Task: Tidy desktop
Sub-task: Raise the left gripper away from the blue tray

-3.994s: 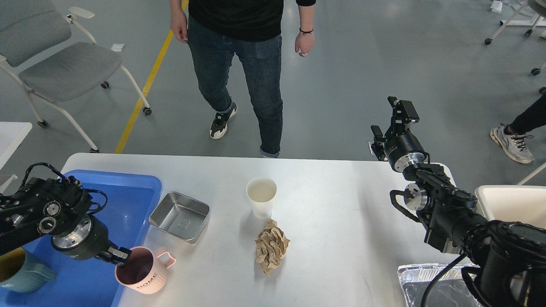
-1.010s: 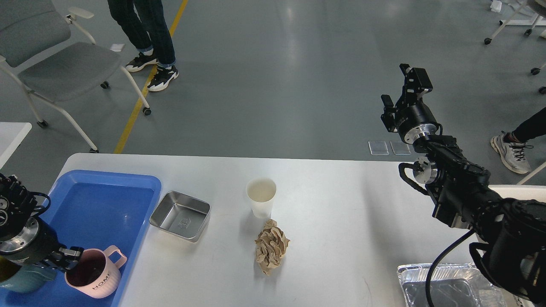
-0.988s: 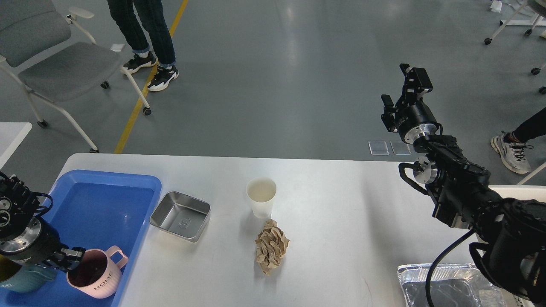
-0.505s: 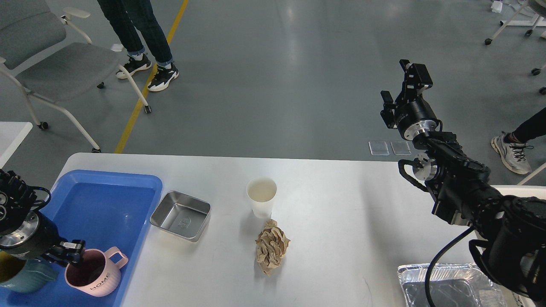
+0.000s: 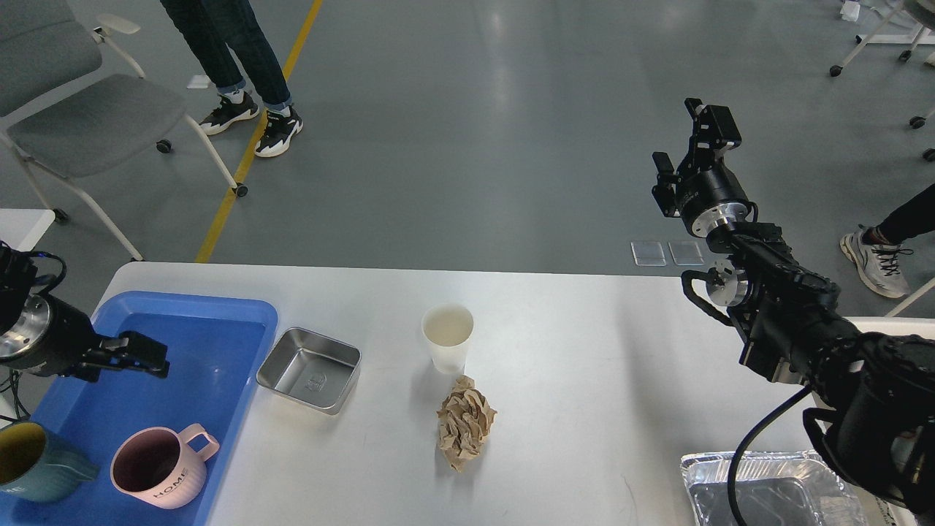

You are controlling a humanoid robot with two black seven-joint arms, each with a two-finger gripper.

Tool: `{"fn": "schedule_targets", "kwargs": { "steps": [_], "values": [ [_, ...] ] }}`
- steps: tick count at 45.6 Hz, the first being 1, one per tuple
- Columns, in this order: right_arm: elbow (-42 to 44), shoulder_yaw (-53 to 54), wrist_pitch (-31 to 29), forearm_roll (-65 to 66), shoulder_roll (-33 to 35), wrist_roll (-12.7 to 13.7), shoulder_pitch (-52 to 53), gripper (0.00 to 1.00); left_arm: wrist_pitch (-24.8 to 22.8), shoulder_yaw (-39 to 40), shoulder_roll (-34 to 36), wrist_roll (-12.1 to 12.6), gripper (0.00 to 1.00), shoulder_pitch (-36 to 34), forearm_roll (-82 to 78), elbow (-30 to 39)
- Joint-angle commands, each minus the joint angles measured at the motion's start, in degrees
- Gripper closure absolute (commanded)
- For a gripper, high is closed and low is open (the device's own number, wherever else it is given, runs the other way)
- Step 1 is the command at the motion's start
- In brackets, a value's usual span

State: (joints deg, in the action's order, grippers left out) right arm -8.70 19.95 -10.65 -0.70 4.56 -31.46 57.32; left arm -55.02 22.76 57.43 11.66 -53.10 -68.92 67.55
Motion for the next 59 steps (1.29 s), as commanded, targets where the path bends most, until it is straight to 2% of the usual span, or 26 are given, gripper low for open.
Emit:
{"fn": "schedule_targets", "kwargs": {
  "steps": [1,6,9,11,17,22,25,28,29,30,33,35,37,41,43,44,47,49,53,55,59],
  "values": [
    [0.0,0.0,0.1,1.6,-0.1,0.0,0.7,0.00,0.0,5.0,-1.1,0.7,0.03,-1.9,3.6,-0.7],
    [0.0,0.0,0.1,1.8,-0.2,0.0,0.6,0.00,0.0,9.6,-5.1,0.6,0.03,-1.5,7.8,-1.5],
    [0.0,0.0,0.1,1.9,-0.1,0.1,0.5,0.00,0.0,11.8,-7.9,-1.2,0.03,-0.9,8.4,-1.9],
    [0.0,0.0,0.1,2.0,-0.1,0.0,0.5,0.00,0.0,13.5,-9.1,-4.3,0.03,0.0,8.5,-2.2],
    [0.0,0.0,0.2,3.2,-0.2,0.0,0.3,0.00,11.0,16.7,-10.2,-18.2,0.03,4.2,8.0,-2.2],
    [0.0,0.0,0.2,3.3,-0.2,0.1,0.1,0.00,19.7,16.3,-10.9,-27.7,0.03,6.6,6.9,-2.2],
    [0.0,0.0,0.2,3.3,-0.1,0.0,-0.1,0.00,25.7,16.7,-12.4,-32.1,0.03,8.7,6.2,-2.2],
    [0.1,0.0,0.2,3.4,-0.1,0.0,-0.2,0.00,33.0,17.0,-13.7,-35.2,0.03,11.9,6.1,-2.2],
    [0.1,0.0,0.2,3.4,-0.1,0.0,-0.2,0.00,35.7,17.1,-14.0,-35.9,0.03,13.0,6.1,-2.2],
    [0.1,0.0,0.2,3.4,-0.1,0.0,-0.2,0.00,40.6,17.4,-14.5,-37.0,0.03,14.9,6.3,-2.2],
    [0.1,0.0,0.3,3.4,-0.3,0.0,-0.2,0.00,45.0,17.9,-15.2,-36.5,0.03,16.9,7.0,-2.1],
    [0.1,0.0,0.5,3.4,-0.3,0.1,-0.1,0.00,44.8,18.2,-15.3,-35.1,0.03,18.4,7.7,-1.5],
    [0.0,0.0,0.7,3.4,-0.3,0.1,-0.1,0.00,43.6,18.3,-15.2,-31.7,0.03,19.9,9.2,-1.5],
    [0.0,0.0,0.7,3.4,-0.3,0.1,-0.1,0.00,41.3,18.5,-14.9,-21.4,0.03,21.6,12.6,-2.1],
    [0.0,0.0,0.7,3.4,-0.3,0.1,-0.1,0.00,40.5,19.0,-14.9,-17.9,0.03,22.0,13.5,-2.4],
    [0.0,0.0,0.7,3.4,-0.3,0.1,-0.1,0.00,40.3,19.1,-14.8,-17.1,0.03,22.1,13.5,-2.6],
    [0.0,0.0,0.7,3.4,-0.3,0.0,-0.2,0.00,40.3,19.3,-14.9,-17.5,0.03,22.8,13.2,-2.6],
    [0.0,0.0,0.7,3.4,-0.5,0.0,-0.1,0.00,40.5,19.3,-15.0,-18.7,0.03,23.5,12.9,-2.6],
    [-0.1,0.0,0.7,3.4,-0.5,0.0,-0.1,0.00,41.1,19.3,-14.6,-24.2,0.03,24.7,12.6,-2.3],
    [-0.1,0.0,0.7,3.4,-0.5,0.0,-0.1,0.00,41.1,19.3,-14.0,-26.0,0.03,25.2,11.9,-2.3],
    [-0.1,0.0,0.7,3.4,-0.4,0.0,-0.3,0.00,40.9,18.0,-9.6,-26.2,0.03,26.1,9.9,-1.6]
  ]
}}
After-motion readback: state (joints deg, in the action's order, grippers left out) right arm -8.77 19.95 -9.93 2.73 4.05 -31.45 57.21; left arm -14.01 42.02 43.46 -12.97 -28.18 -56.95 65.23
